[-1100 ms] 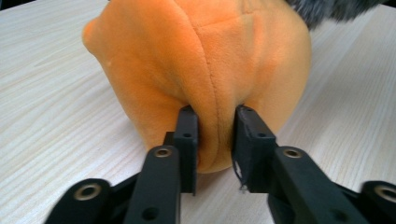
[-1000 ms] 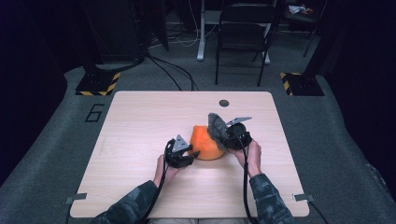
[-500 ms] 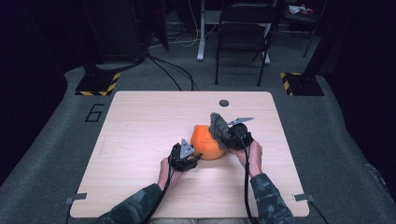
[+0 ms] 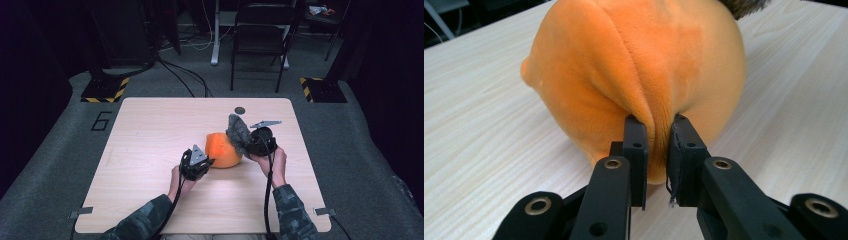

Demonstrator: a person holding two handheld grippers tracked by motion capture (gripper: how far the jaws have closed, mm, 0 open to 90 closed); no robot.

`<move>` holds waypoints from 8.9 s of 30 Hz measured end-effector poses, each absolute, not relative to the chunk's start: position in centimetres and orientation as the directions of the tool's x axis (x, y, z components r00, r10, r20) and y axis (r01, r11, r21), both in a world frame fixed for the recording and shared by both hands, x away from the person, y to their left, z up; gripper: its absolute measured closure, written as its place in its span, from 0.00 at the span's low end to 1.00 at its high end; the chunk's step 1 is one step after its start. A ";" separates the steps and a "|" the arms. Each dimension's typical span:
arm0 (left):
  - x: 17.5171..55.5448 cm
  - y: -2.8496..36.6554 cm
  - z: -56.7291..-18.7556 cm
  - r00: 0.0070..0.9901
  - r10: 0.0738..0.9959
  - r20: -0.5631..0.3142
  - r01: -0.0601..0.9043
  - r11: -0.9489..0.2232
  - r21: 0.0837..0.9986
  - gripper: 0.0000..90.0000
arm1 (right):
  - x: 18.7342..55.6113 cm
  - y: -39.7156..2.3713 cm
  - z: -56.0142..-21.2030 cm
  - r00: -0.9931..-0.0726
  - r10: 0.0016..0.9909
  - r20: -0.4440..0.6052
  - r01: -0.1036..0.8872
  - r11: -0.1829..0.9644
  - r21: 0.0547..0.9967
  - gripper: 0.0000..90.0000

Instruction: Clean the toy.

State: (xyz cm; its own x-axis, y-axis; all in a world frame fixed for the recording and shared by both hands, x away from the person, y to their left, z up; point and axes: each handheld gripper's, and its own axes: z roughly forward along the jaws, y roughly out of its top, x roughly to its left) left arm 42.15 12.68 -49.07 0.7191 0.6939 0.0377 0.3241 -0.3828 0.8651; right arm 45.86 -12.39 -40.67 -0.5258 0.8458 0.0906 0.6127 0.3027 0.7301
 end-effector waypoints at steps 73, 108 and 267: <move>42.0 13.1 -49.6 0.776 0.629 0.047 0.290 -0.421 0.859 0.85 | 46.0 -8.1 -42.7 -0.653 0.752 0.085 0.575 0.420 0.702 0.76; 42.6 13.5 -49.8 0.775 0.632 0.011 0.315 -0.400 0.861 0.84 | 46.7 -12.0 -44.4 -0.591 0.797 0.128 0.633 0.359 0.686 0.78; 42.2 13.5 -49.7 0.784 0.621 0.011 0.305 -0.401 0.864 0.89 | 47.7 -15.8 -45.5 -0.398 0.916 0.048 0.680 0.259 0.686 0.79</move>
State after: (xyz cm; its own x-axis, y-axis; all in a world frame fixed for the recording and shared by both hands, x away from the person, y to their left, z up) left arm 42.23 13.54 -49.68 0.7841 0.6205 0.0111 0.3050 -0.4010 0.8638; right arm 47.73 -15.85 -45.53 -0.3975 0.9163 0.0480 0.6802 0.2592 0.6857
